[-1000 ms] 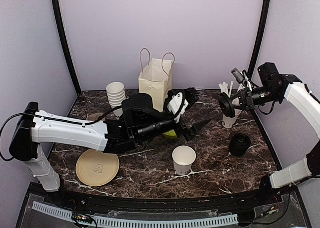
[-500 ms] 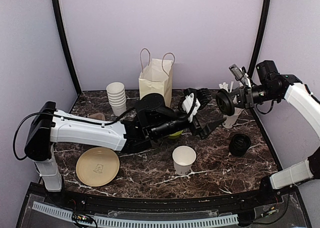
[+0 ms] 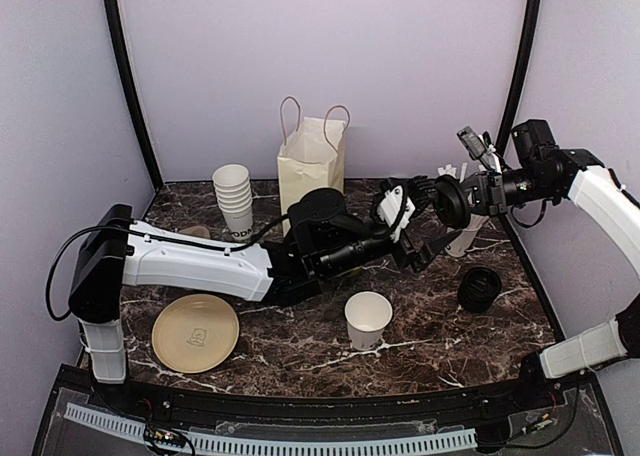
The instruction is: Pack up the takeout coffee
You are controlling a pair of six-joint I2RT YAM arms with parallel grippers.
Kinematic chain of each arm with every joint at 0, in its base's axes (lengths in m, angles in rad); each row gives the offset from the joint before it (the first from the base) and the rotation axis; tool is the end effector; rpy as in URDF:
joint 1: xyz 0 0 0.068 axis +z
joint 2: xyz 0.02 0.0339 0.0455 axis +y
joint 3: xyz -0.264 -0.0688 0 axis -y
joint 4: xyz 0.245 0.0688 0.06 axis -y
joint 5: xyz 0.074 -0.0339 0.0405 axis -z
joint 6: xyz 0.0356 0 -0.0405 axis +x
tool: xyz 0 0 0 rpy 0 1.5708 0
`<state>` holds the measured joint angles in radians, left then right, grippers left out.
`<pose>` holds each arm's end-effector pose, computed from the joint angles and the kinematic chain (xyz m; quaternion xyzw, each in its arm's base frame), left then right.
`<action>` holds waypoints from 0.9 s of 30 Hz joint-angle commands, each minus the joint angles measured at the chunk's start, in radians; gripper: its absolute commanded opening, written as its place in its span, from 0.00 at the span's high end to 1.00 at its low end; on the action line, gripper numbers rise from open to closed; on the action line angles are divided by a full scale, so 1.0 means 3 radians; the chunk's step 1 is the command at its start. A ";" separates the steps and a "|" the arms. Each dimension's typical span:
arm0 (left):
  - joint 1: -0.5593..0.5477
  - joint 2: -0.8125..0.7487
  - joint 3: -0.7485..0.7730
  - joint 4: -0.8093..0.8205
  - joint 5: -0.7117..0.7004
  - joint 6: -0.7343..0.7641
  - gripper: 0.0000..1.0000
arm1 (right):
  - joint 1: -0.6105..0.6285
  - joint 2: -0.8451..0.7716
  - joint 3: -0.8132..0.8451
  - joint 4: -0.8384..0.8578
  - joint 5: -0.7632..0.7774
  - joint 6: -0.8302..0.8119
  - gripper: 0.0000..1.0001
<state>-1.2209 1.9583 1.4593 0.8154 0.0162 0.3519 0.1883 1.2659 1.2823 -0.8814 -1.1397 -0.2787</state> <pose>0.1598 -0.4396 0.3275 0.4200 0.4099 -0.3451 0.7324 0.2320 0.0771 0.3617 -0.3642 0.7255 0.4926 0.3136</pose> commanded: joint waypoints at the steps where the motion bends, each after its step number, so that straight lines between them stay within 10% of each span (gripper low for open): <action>1: -0.0011 0.0018 0.0141 0.0133 -0.0016 -0.0031 0.12 | 0.0037 -0.0072 -0.0028 0.0115 -0.0031 0.0034 1.00; 27: -0.0011 0.0114 0.0251 0.0152 -0.0292 -0.0095 0.22 | 0.0053 -0.0066 -0.0103 0.0199 -0.0014 0.0088 0.96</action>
<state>-1.2221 2.0106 1.5185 0.8230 -0.0643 0.3370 0.1967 1.2644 1.2579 -0.8528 -1.1358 -0.2653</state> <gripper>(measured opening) 0.794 0.012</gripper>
